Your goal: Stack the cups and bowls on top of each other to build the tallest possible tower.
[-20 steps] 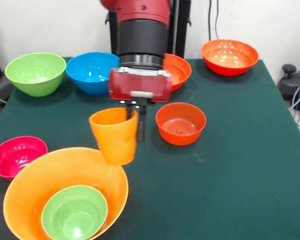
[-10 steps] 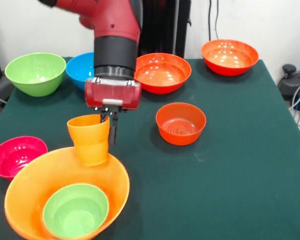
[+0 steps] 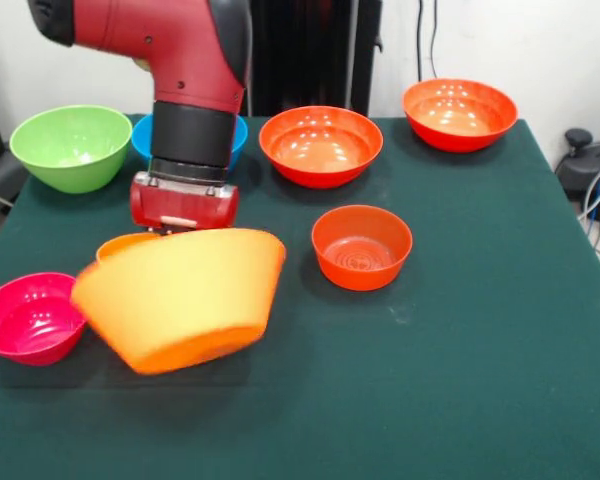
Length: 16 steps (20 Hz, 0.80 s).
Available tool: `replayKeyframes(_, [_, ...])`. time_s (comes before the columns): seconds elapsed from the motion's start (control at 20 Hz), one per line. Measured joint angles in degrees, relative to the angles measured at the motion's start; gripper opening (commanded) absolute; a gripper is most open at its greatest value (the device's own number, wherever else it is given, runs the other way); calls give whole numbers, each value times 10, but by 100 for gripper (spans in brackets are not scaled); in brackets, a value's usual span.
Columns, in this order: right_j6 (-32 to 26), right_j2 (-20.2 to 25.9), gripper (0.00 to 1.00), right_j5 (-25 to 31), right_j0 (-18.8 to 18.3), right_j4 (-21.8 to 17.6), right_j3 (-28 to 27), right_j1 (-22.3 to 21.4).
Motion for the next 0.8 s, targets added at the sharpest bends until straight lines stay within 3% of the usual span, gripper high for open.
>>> replayKeyframes(0.4, [-5,64,0,146,-41,0,-10,-10])
replayKeyframes(0.8, [-42,122,0,212,-57,-1,-28,-11])
